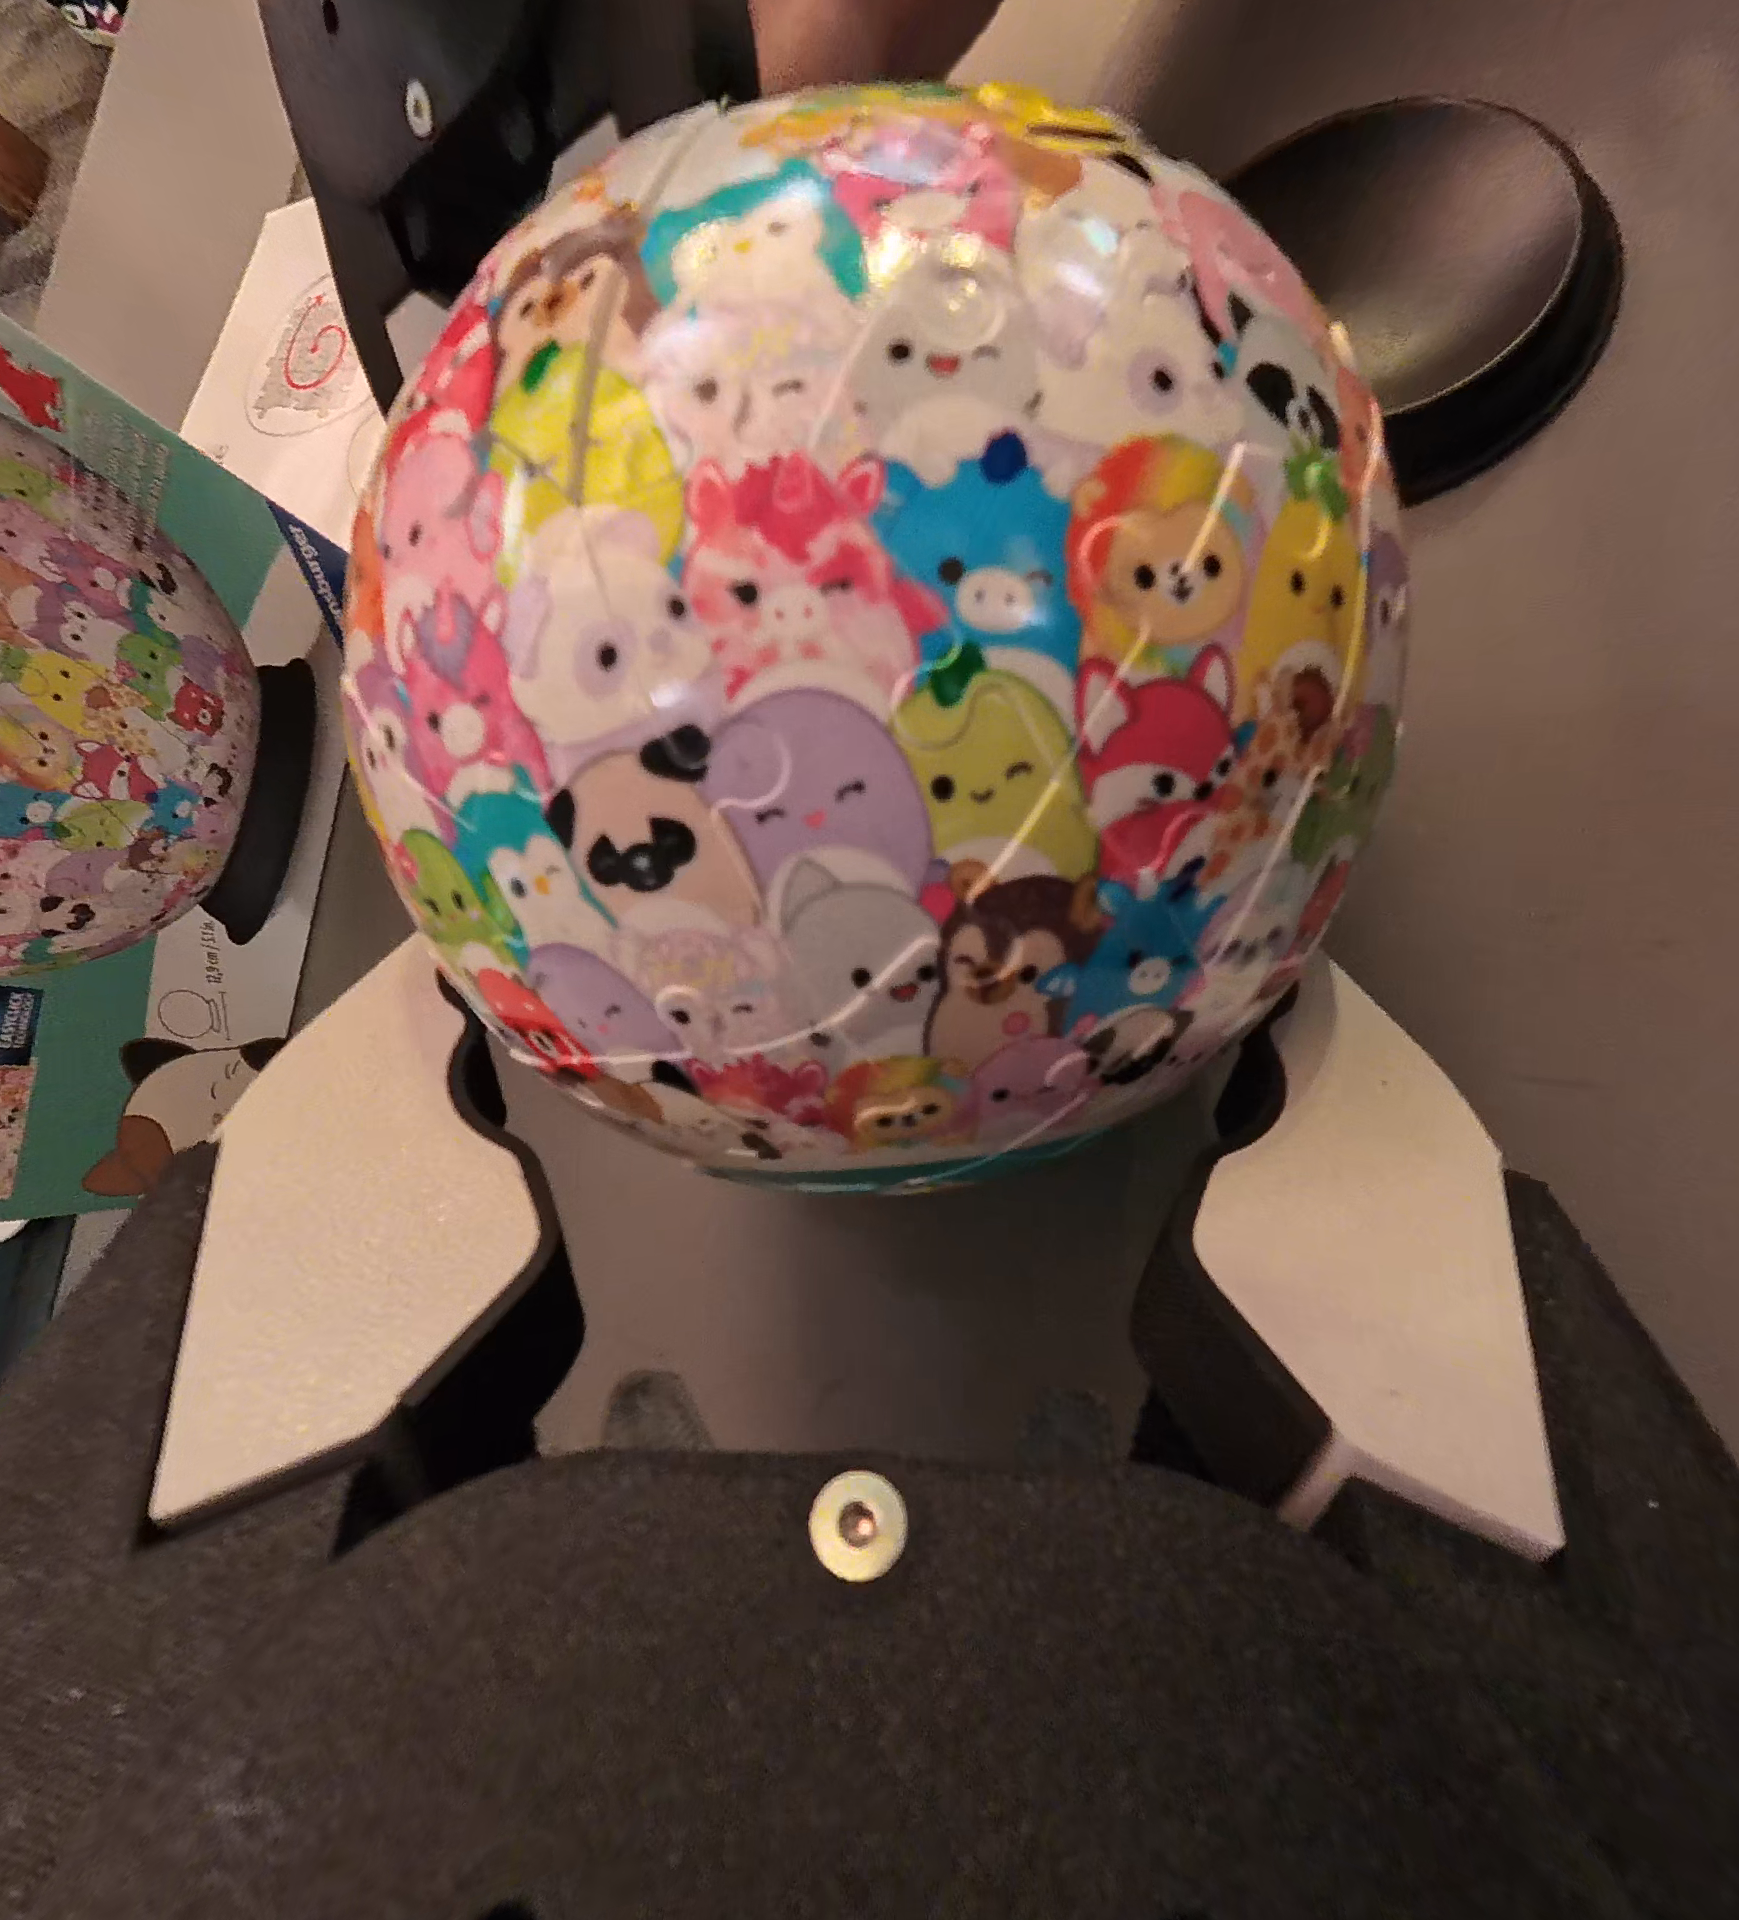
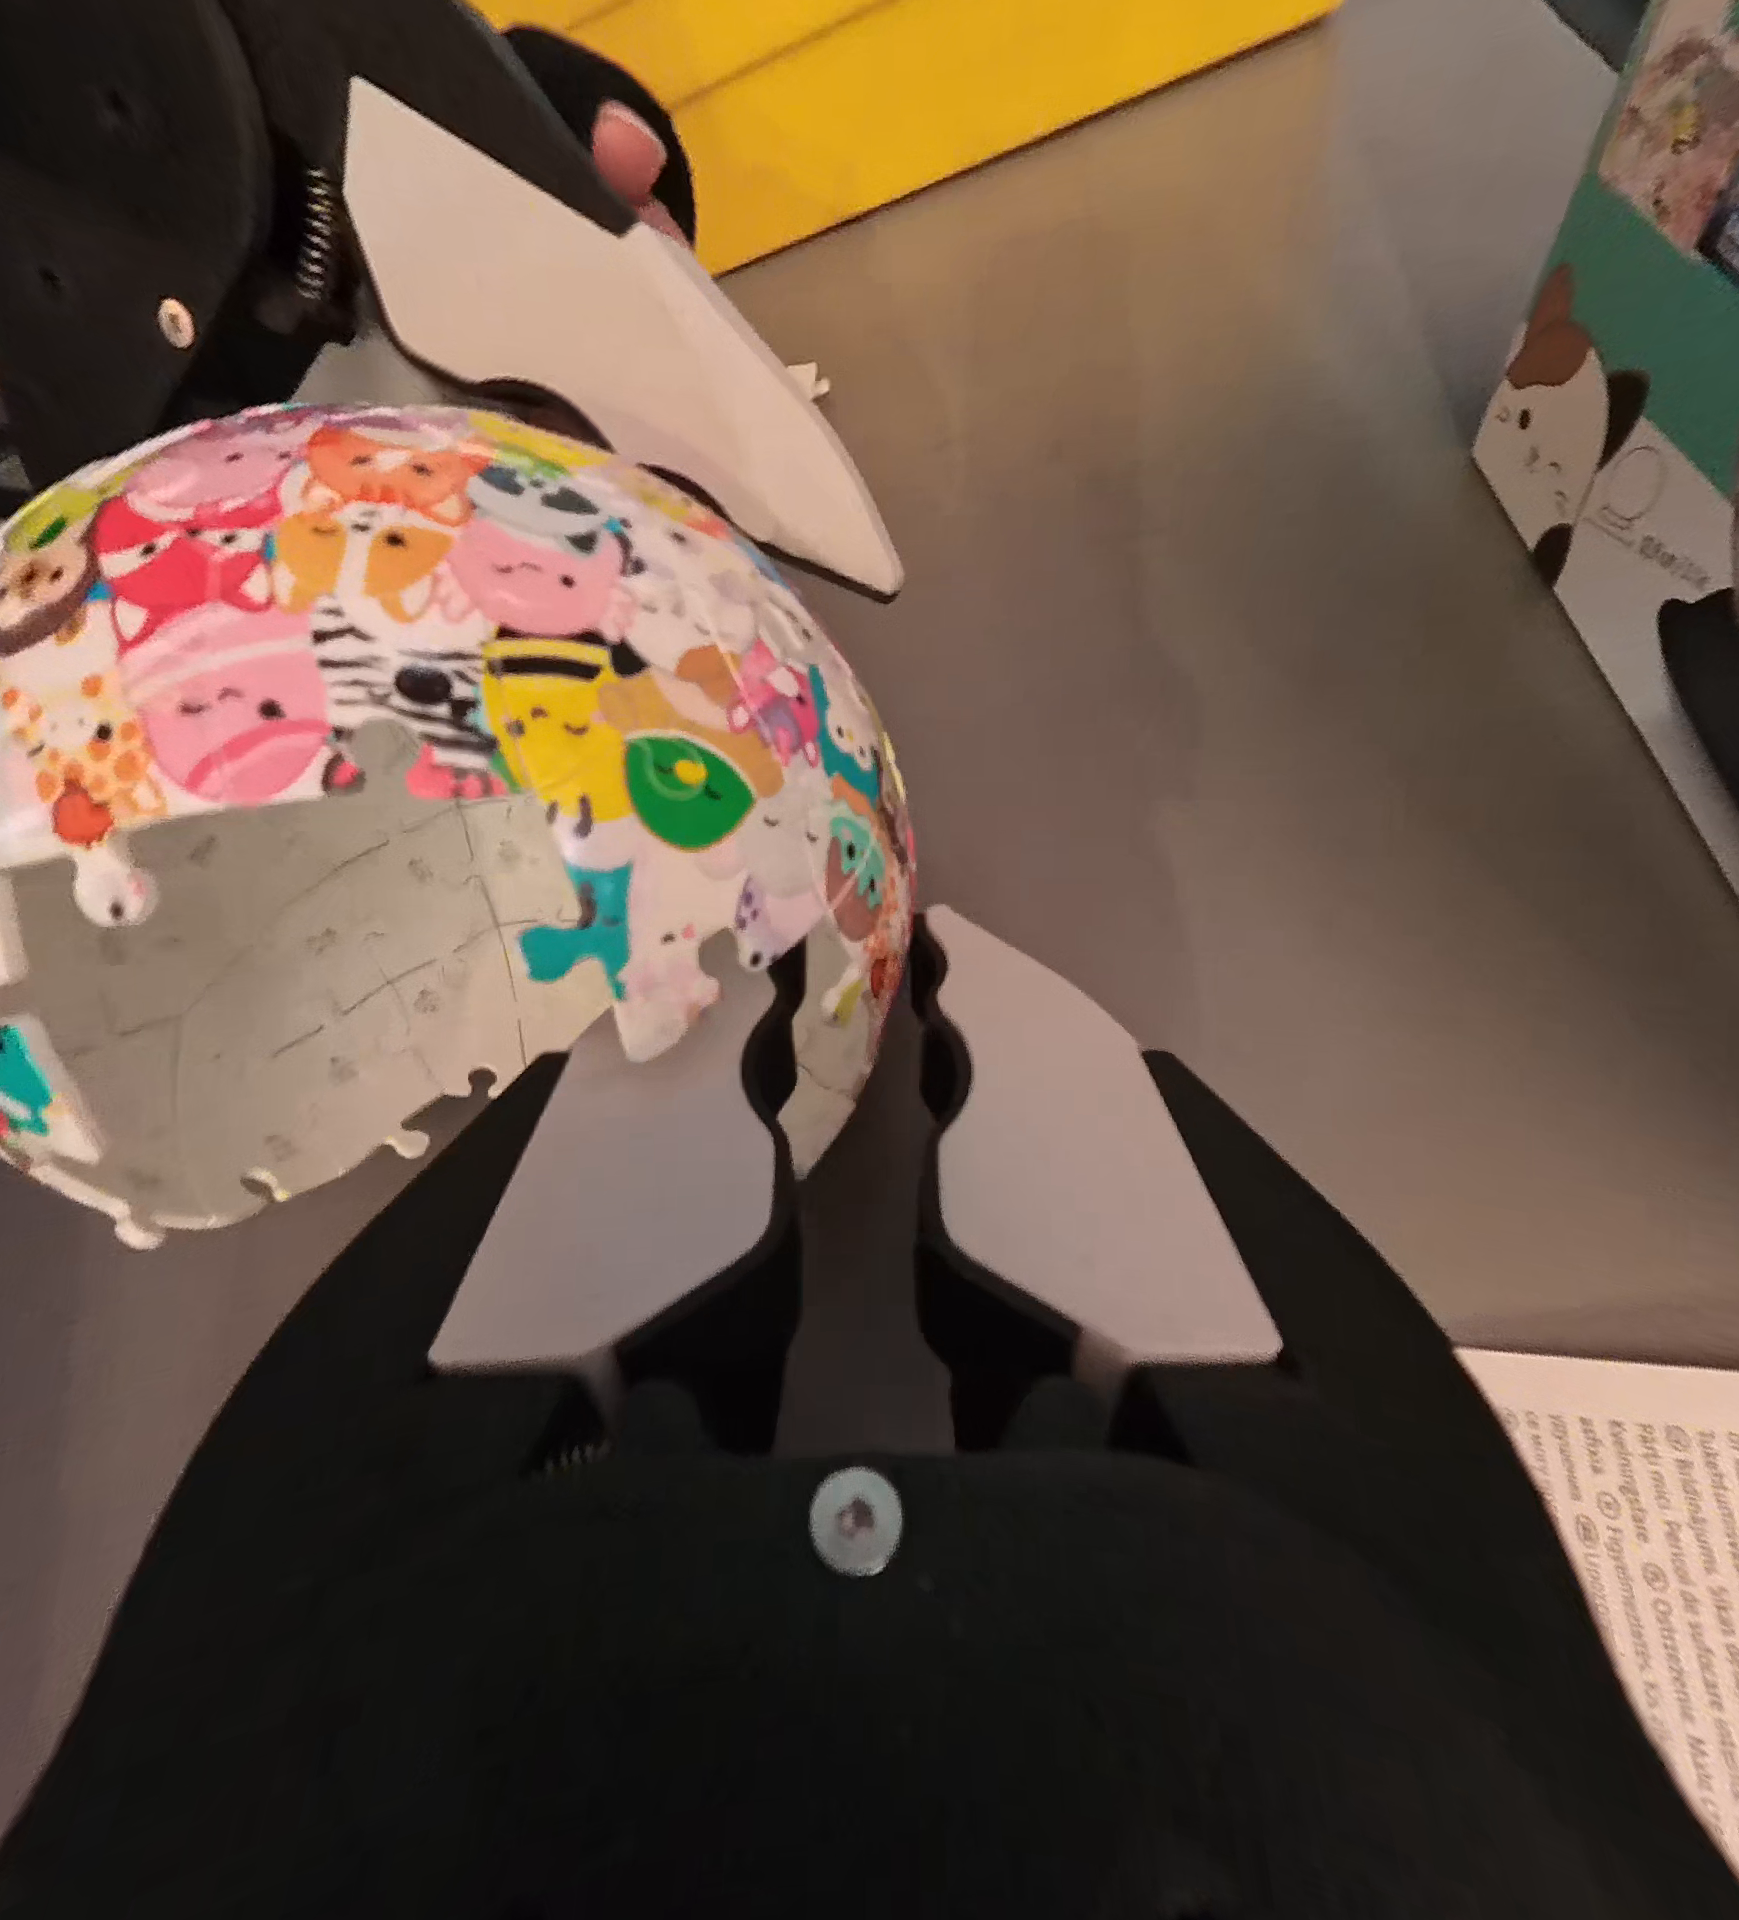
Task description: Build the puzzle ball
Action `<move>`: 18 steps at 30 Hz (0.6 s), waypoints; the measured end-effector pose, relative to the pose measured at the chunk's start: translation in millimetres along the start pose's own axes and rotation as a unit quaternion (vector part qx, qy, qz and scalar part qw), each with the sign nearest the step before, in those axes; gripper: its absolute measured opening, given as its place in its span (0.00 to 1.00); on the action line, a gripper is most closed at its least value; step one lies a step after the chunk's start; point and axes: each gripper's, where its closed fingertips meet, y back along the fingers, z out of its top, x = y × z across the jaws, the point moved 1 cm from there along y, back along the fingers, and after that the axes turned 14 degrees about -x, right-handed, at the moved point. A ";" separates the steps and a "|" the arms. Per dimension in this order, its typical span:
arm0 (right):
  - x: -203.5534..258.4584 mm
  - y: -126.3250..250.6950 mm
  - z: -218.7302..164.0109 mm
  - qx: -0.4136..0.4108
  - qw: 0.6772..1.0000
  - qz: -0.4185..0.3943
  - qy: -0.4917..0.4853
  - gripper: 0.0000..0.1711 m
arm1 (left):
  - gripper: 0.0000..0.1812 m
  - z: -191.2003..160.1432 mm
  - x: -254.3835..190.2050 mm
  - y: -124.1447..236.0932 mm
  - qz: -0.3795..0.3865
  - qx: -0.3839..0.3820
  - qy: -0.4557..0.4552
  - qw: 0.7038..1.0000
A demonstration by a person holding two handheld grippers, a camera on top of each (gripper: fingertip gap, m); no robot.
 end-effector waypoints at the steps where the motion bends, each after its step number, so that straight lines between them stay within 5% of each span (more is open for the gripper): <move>1: -1.0 -0.8 1.4 -0.002 1.000 -0.003 -0.008 0.11 | 0.75 -0.3 0.6 0.0 0.002 -0.001 0.000 1.000; 18: -3.4 -11.3 26.6 -0.046 0.988 -0.036 -0.146 0.10 | 0.75 1.2 15.8 21.7 0.007 0.021 -0.022 1.000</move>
